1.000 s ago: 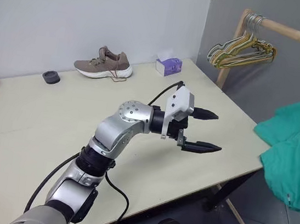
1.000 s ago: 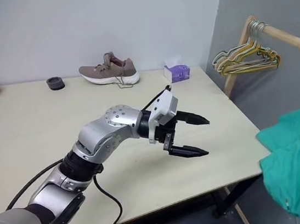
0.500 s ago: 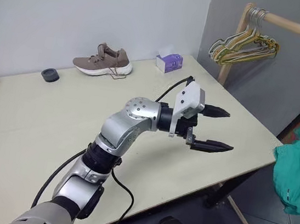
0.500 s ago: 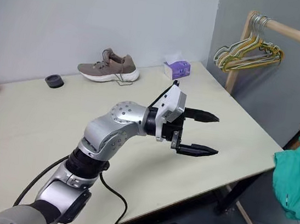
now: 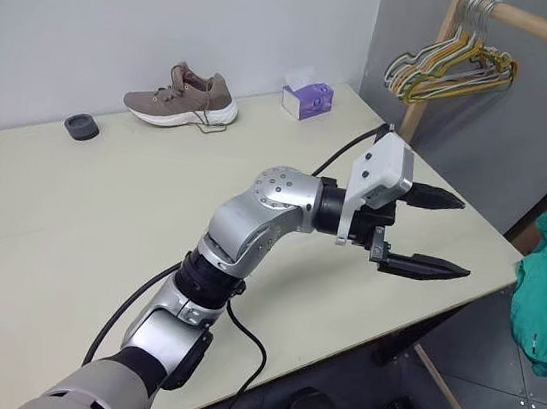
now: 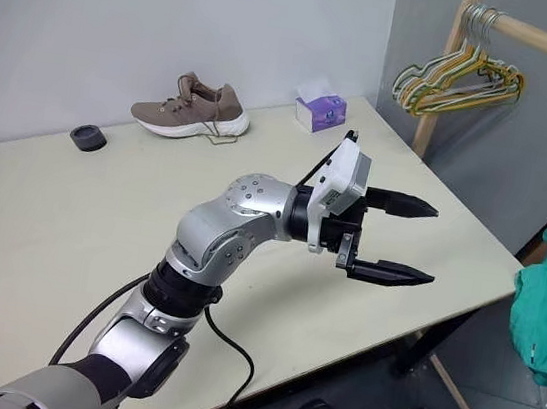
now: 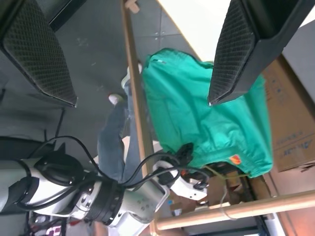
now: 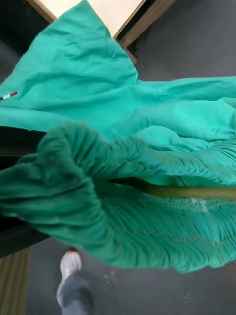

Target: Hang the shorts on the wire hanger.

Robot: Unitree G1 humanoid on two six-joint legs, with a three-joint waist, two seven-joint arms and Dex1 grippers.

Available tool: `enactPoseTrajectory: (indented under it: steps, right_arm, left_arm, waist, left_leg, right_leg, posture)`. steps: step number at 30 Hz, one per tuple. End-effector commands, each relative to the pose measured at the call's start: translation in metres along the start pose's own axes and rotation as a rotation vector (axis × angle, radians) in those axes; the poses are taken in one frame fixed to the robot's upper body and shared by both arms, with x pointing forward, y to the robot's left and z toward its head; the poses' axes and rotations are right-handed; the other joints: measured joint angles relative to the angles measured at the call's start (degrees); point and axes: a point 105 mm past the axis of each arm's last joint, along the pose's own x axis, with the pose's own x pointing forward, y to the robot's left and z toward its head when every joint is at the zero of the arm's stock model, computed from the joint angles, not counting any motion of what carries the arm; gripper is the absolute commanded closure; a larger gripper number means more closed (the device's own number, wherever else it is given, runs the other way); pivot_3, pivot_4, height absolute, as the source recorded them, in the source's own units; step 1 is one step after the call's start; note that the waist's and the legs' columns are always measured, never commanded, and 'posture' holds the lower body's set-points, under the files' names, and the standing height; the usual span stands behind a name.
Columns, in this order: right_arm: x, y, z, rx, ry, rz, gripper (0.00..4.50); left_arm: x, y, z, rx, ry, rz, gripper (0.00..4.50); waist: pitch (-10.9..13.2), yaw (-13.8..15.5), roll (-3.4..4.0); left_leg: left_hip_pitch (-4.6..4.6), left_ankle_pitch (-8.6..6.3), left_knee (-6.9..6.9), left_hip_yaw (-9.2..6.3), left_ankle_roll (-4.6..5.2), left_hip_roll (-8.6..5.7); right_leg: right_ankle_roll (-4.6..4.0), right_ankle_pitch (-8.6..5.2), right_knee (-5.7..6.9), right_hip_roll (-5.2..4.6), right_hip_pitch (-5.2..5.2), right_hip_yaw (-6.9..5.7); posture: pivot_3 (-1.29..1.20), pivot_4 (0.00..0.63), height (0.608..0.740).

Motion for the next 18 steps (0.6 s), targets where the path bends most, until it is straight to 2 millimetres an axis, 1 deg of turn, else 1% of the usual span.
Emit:
enactPoseTrajectory:
  steps: [1, 3, 6, 12, 18]
  right_arm:
    - [-0.007, -0.003, 0.018, -0.053, -0.053, 0.000, 4.50]
    - [-0.004, 0.001, 0.017, -0.086, -0.038, 0.028, 4.50]
    - [-0.001, 0.007, 0.010, -0.112, -0.001, 0.073, 4.50]
    - [0.000, 0.013, 0.000, -0.032, 0.049, 0.124, 4.50]
    - [0.000, 0.020, -0.009, -0.008, 0.078, 0.158, 4.50]
  left_arm:
    - [0.003, -0.002, 0.011, 0.032, -0.027, -0.022, 0.02]
    - [0.004, -0.003, 0.012, 0.033, -0.030, -0.022, 0.02]
    - [0.005, -0.003, 0.013, 0.038, -0.034, -0.021, 0.02]
    - [0.006, -0.003, 0.012, 0.034, -0.033, -0.023, 0.02]
    - [0.010, -0.005, 0.012, 0.030, -0.037, -0.031, 0.02]
  waist:
    - [0.18, -0.09, 0.04]
    - [0.34, -0.03, 0.00]
    - [0.51, 0.10, -0.16]
    - [0.66, 0.11, -0.41]
    - [0.76, 0.39, -0.59]
  left_leg:
    - [0.00, -0.04, 0.01, 0.12, 0.07, 0.00]
    - [0.01, -0.09, 0.03, 0.27, 0.13, 0.00]
    - [0.00, -0.12, 0.07, 0.38, 0.18, -0.01]
    - [0.01, -0.14, 0.07, 0.36, 0.18, 0.01]
    - [-0.04, -0.14, 0.07, 0.29, 0.18, 0.02]
  right_leg:
    - [0.06, 0.02, -0.05, 0.00, 0.00, 0.06]
    - [0.18, 0.07, -0.14, -0.03, -0.01, 0.20]
    - [0.30, 0.13, -0.18, -0.06, -0.01, 0.30]
    - [0.33, 0.14, -0.17, -0.06, -0.01, 0.30]
    - [0.33, 0.14, -0.18, -0.05, -0.01, 0.27]
  posture:
    - [-0.45, 0.139, 0.740]
    - [-0.45, 0.139, 0.740]
    - [-0.45, 0.138, 0.740]
    - [-0.44, 0.141, 0.740]
    - [-0.44, 0.137, 0.740]
